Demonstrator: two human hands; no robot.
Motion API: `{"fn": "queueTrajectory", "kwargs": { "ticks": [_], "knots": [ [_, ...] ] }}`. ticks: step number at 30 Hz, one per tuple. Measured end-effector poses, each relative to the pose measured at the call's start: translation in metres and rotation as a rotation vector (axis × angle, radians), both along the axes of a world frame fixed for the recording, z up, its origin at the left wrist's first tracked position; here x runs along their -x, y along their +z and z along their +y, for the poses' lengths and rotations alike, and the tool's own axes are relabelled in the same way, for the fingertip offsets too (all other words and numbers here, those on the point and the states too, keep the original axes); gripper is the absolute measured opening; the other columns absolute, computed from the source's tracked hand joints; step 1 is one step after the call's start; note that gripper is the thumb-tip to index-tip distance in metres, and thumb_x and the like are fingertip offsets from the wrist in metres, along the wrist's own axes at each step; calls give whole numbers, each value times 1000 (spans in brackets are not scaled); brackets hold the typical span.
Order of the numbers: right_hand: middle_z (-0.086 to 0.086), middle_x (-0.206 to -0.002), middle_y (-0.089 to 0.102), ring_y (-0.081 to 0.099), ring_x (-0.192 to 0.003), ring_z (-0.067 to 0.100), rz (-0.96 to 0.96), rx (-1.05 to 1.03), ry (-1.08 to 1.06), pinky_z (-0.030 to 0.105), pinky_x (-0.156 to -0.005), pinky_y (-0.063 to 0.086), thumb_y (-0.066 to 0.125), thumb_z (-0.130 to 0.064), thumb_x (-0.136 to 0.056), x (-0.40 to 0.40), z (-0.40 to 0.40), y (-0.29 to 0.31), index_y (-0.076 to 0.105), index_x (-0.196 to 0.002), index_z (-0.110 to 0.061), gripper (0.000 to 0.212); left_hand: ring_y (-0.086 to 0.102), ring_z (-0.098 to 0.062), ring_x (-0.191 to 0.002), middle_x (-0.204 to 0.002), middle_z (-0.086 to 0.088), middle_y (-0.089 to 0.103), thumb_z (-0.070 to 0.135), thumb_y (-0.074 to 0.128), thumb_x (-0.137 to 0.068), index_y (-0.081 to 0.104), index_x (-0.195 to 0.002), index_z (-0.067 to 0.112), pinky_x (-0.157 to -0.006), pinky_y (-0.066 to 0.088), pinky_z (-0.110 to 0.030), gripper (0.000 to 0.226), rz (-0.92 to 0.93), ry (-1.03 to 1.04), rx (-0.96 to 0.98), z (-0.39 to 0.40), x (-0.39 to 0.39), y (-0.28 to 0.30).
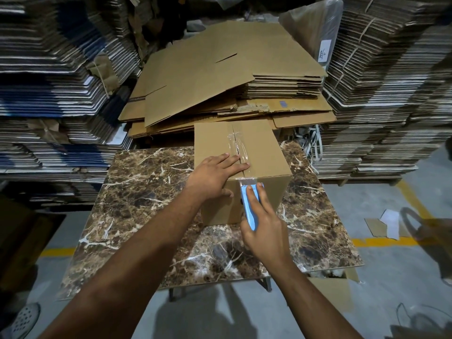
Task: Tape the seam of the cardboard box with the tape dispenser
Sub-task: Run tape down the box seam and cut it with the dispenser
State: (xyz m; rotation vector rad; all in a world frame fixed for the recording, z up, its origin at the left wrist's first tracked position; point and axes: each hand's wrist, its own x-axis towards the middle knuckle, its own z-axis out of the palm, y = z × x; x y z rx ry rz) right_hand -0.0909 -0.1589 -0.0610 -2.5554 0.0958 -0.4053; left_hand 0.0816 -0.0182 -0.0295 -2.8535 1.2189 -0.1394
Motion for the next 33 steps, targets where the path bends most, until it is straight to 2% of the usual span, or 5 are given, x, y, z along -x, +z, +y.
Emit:
{"fn": "queueTrajectory", "kwargs": {
  "ticks": [4,9,16,30,33],
  "knots": [
    [-13,-168,11,68,-107,21,-6,6,3,34,-73,60,53,-36,-93,8,-3,5,26,-156,-33,69,17,-21,-154,-168,10,16,57,74,-77,9,-155,48,-122,23,-44,101,8,3,-5,0,2,1],
    [-13,-168,8,69,-71,21,13,76,-8,32,-58,57,36,-46,-90,21,0,0,24,-157,-34,69,16,-20,-155,-168,12,14,57,74,-77,7,-154,51,-123,20,-45,102,26,14,3,0,3,1],
    [-13,-169,-1,63,-61,19,38,130,-37,34,-58,58,45,-39,-92,23,3,-7,12,-158,-36,74,14,-19,-155,-168,13,13,56,74,-77,7,-153,53,-124,20,-47,101,60,31,4,-2,2,2],
    [-9,-169,5,68,-74,27,91,56,-10,35,-64,58,52,-31,-89,-1,0,-35,20,-158,-31,76,16,-19,-155,-168,12,16,54,78,-73,12,-153,51,-123,20,-46,104,88,27,-1,-1,0,3],
    [-12,-169,6,71,-87,27,112,6,0,37,-73,60,55,-28,-89,-7,-3,-31,21,-158,-32,77,14,-20,-155,-168,11,14,60,58,-74,12,-153,53,-122,18,-49,93,158,3,4,3,-2,7]
  ]
}}
